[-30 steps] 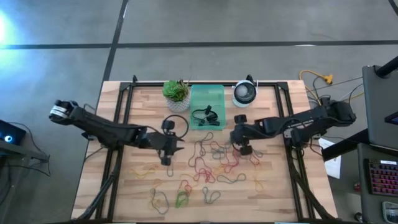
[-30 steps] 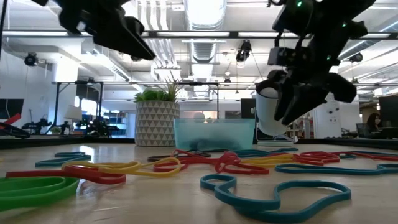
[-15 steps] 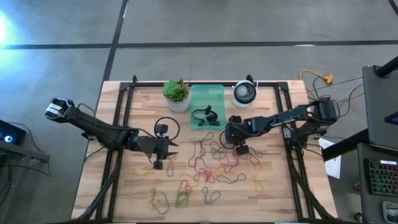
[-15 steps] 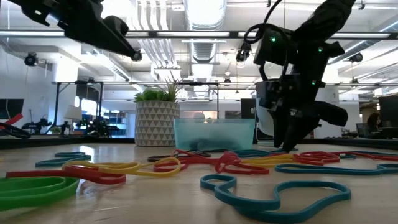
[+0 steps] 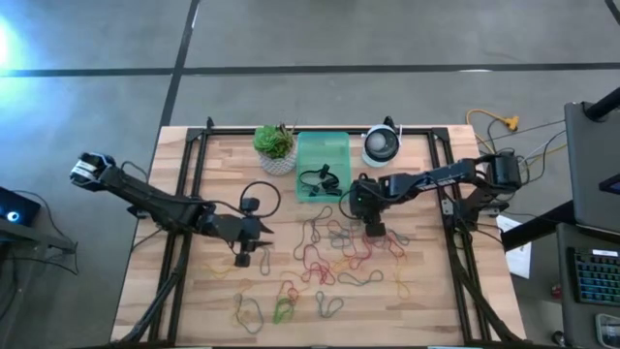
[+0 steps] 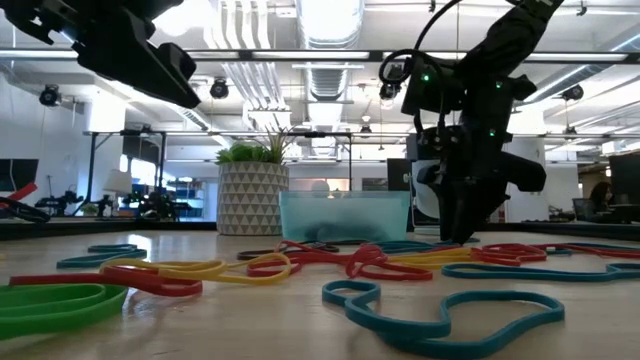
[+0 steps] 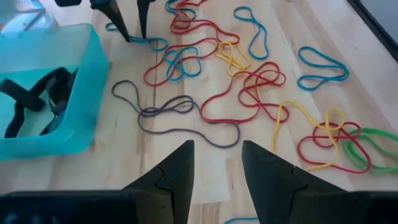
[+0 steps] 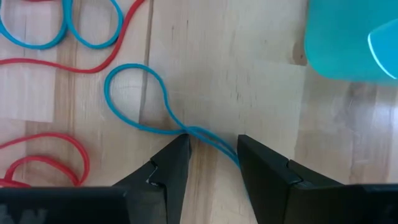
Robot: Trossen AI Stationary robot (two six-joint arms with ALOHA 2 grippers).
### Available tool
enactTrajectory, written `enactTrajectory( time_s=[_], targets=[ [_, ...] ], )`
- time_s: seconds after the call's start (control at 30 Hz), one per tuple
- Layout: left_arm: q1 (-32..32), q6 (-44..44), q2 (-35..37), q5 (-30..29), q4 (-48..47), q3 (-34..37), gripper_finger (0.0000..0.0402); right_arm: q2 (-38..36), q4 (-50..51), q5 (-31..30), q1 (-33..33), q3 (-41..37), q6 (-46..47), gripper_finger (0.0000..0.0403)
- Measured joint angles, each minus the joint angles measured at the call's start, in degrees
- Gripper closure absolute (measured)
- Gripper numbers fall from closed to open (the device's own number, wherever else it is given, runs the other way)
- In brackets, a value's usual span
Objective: Pick and place rubber bands into bin
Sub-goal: Put the blue rubber band into the green bin
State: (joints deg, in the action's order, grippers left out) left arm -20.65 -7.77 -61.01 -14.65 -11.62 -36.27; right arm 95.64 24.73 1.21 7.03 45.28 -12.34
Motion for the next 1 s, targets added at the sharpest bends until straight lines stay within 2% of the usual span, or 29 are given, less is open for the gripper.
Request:
enactTrajectory(
  time_s=[0.17,0.47,0.7,1.0],
  targets=[
    [-0.46,-0.96,0.00,1.05,-0.54,0.00,0.0281,1.16,0.15,0.78,0.08,0.06,1.44,0.0281],
    [-0.86,-1.36,0.00,1.24,-1.89,-0.11,0.0281,1.66,0.86,2.74,0.00,0.09,2.11,0.0386],
    [-0.89,-4.09,0.00,1.30,-6.05,0.00,0.0281,-2.32,1.63,2.41,-0.39,-0.40,4.61,0.0394],
    [-0.89,-3.95,0.00,1.28,-6.58,0.00,0.0281,-13.00,3.66,2.21,-2.50,-0.63,6.08,0.0395]
  ],
)
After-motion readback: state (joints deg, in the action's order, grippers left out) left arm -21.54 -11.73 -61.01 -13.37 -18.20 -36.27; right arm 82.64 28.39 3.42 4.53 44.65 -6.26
